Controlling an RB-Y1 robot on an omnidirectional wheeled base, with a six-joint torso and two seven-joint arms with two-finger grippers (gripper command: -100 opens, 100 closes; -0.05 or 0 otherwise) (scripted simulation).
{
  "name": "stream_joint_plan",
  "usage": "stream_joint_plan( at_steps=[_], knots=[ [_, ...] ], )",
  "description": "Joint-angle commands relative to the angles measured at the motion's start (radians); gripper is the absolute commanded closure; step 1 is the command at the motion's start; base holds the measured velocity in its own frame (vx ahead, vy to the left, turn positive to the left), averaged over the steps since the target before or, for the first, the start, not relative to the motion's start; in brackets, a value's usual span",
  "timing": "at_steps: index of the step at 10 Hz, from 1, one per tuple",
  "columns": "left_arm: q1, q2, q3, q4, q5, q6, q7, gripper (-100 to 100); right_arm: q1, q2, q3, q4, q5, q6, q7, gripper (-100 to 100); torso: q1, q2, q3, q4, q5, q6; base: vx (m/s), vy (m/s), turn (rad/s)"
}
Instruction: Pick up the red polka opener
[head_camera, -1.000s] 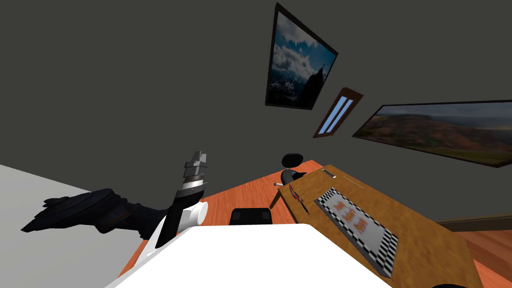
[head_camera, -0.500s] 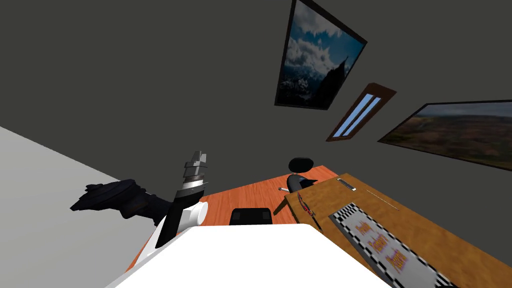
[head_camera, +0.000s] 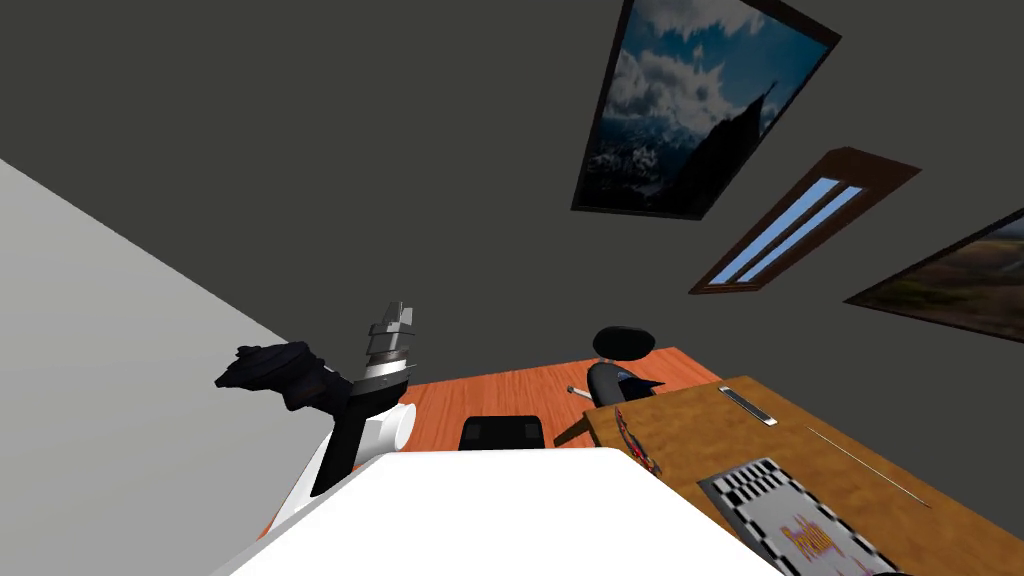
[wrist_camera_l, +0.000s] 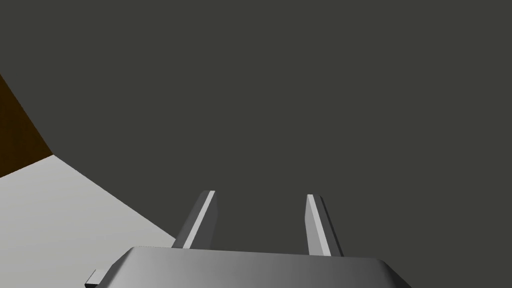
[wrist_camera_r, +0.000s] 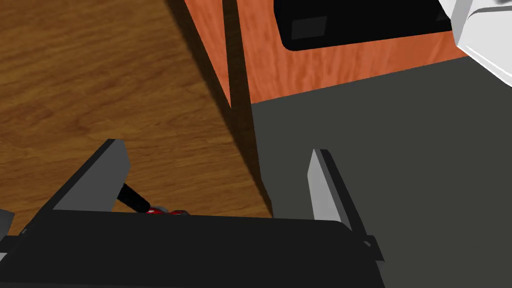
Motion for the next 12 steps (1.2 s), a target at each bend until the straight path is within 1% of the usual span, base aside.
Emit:
stream_joint_plan(
  at_steps=[1, 3, 4, 5, 6, 9, 12],
  knots=[
    [0.000, 0.000, 0.000, 0.000, 0.000, 0.000, 0.000, 0, -0.003, -0.047, 0.044, 0.050, 0.035, 0.008, -0.012, -100, 0.000, 0.000, 0.000, 0.000, 0.000, 0.000, 0.079, 0.017, 0.420],
    [0.000, 0.000, 0.000, 0.000, 0.000, 0.000, 0.000, 0, -0.015, -0.086, 0.102, 0.114, 0.085, 0.027, -0.024, -100, -0.001, -0.003, -0.002, -0.001, 0.000, 0.000, 0.115, -0.005, 0.314],
    [0.000, 0.000, 0.000, 0.000, 0.000, 0.000, 0.000, 0, -0.015, -0.086, 0.102, 0.114, 0.085, 0.027, -0.024, -100, -0.001, -0.004, -0.003, -0.001, 0.000, 0.000, 0.083, 0.000, 0.155],
    [0.000, 0.000, 0.000, 0.000, 0.000, 0.000, 0.000, 0, -0.025, -0.100, 0.129, 0.141, 0.109, 0.037, -0.031, -100, 0.000, -0.003, -0.002, -0.001, 0.000, 0.001, 0.059, 0.001, 0.250],
    [0.000, 0.000, 0.000, 0.000, 0.000, 0.000, 0.000, 0, -0.025, -0.100, 0.129, 0.141, 0.109, 0.037, -0.031, -100, 0.000, -0.001, -0.001, 0.000, 0.000, 0.000, 0.037, -0.011, 0.146],
    [0.000, 0.000, 0.000, 0.000, 0.000, 0.000, 0.000, 0, -0.066, -0.125, 0.202, 0.206, 0.176, 0.064, -0.055, -100, -0.002, 0.000, 0.000, 0.000, 0.000, 0.000, 0.054, -0.024, 0.298],
    [0.000, 0.000, 0.000, 0.000, 0.000, 0.000, 0.000, 0, -0.121, -0.123, 0.256, 0.247, 0.229, 0.089, -0.076, -100, -0.003, -0.001, -0.001, 0.000, -0.001, 0.000, 0.055, -0.051, 0.298]
  ],
)
